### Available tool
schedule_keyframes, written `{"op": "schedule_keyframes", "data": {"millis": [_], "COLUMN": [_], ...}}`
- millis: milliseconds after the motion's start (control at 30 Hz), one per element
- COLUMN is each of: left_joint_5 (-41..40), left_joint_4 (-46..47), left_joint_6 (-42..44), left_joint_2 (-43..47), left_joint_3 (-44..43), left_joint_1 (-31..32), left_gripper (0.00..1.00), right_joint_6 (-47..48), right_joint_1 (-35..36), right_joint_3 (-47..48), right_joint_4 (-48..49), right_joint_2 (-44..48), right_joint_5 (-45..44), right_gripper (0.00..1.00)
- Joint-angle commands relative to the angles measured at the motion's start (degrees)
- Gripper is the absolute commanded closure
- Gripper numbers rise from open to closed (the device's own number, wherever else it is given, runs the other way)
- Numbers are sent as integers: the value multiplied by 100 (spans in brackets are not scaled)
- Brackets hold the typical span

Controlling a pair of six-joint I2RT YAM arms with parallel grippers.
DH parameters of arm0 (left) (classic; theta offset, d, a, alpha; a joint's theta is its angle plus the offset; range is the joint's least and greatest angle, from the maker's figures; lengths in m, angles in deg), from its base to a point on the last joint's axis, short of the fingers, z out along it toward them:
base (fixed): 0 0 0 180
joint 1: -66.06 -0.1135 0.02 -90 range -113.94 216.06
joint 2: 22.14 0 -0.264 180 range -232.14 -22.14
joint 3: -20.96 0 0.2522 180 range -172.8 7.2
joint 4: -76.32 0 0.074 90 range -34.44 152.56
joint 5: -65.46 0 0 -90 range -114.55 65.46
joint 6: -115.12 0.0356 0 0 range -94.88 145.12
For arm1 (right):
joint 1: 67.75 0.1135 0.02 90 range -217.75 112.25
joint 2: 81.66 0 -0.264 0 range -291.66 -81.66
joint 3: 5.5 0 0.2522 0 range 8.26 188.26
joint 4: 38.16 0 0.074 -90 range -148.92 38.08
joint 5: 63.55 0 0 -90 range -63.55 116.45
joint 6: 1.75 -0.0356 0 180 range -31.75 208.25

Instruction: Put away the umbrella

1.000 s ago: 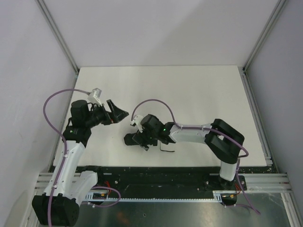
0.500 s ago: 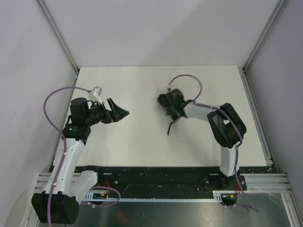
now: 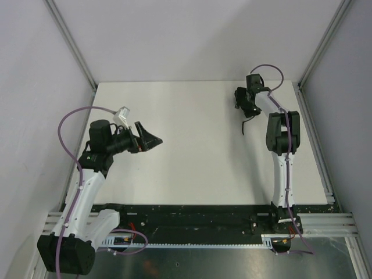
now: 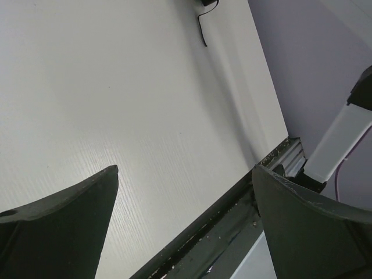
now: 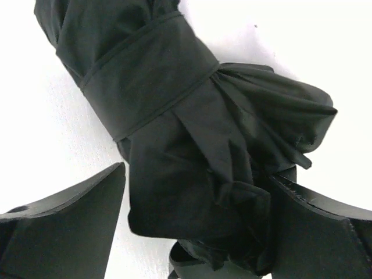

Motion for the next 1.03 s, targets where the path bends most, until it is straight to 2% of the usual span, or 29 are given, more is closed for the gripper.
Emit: {"op": "schedule_keyframes", "data": {"millis": [0,133,367,533,633,733,867,1000], "left_joint_5": [256,259,-79,-950,-1645,-2049,-2237,-2403], "left_joint_4": [124,134,162,391,676,936,1207,1264], "left_joint_6": [-258,-395,-594,-841,-827,-714,-396,-90], "left_joint_2": [144,160,213,388,540,717,1116,1582], "left_joint_3": [-35,-63,-150,-368,-715,-1104,-1491,-1699], "left_joint_1": [28,28,233,1224,2034,2561,2892,2946], "left_gripper": [1,1,2,1,1,1,1,0], "right_joint_6": [459,317,258,-128,-266,-321,-299,-43], "right_joint_1": [200,397,744,1158,1754,2448,2863,2918], "right_joint_3": [504,118,-1556,-3083,-3850,-4426,-4806,-4854], "right_joint_4": [-1069,-1164,-849,-781,-725,-615,-494,-585], "right_joint_2": [-100,863,3310,5083,6337,7763,9272,10176], "right_joint_5": [-228,-416,-1379,-1470,-1591,-1462,-1005,-1013], "right_gripper": [4,1,1,1,1,1,1,1]}}
